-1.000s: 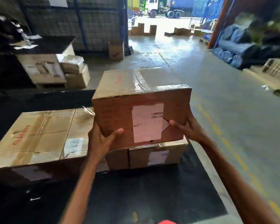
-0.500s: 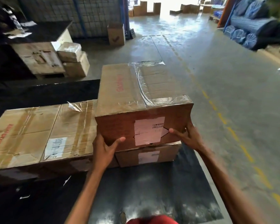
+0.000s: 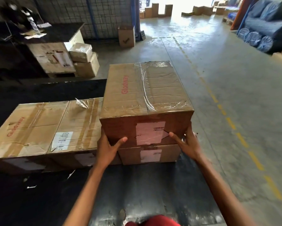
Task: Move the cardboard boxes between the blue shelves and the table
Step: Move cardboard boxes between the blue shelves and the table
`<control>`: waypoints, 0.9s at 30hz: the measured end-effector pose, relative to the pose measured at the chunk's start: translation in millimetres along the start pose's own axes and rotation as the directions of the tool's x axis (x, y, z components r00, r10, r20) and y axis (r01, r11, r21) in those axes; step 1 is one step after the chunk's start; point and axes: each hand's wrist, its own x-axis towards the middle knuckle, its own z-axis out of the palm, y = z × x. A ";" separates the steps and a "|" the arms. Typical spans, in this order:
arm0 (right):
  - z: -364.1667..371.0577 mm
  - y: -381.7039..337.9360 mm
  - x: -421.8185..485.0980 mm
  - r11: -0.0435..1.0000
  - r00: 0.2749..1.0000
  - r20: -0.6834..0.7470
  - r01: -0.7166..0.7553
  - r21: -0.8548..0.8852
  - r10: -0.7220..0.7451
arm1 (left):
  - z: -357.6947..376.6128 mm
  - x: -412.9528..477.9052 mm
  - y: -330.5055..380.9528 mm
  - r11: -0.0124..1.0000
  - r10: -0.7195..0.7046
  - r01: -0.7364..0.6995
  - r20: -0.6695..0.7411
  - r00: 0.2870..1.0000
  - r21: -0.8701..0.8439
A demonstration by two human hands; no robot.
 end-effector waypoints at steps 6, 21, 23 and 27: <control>16.2 -13.3 -52.2 0.956 0.996 -0.072 -0.070 -0.283 0.052 | -8.4 -41.0 -9.5 0.996 0.052 -0.053 0.020 0.998 0.069; 204.3 -175.1 -119.8 0.719 0.795 0.512 0.560 -0.412 -0.326 | -193.9 -147.4 -2.1 0.829 0.058 0.145 -0.342 0.938 0.539; 228.9 -218.5 -124.1 0.670 0.711 0.571 0.660 -0.340 -0.411 | -231.9 -166.4 4.7 0.793 0.068 0.227 -0.453 0.889 0.565; 275.7 -292.9 -149.9 0.547 0.511 0.657 0.819 -0.177 -0.553 | -291.4 -220.3 18.3 0.720 0.085 0.401 -0.645 0.759 0.567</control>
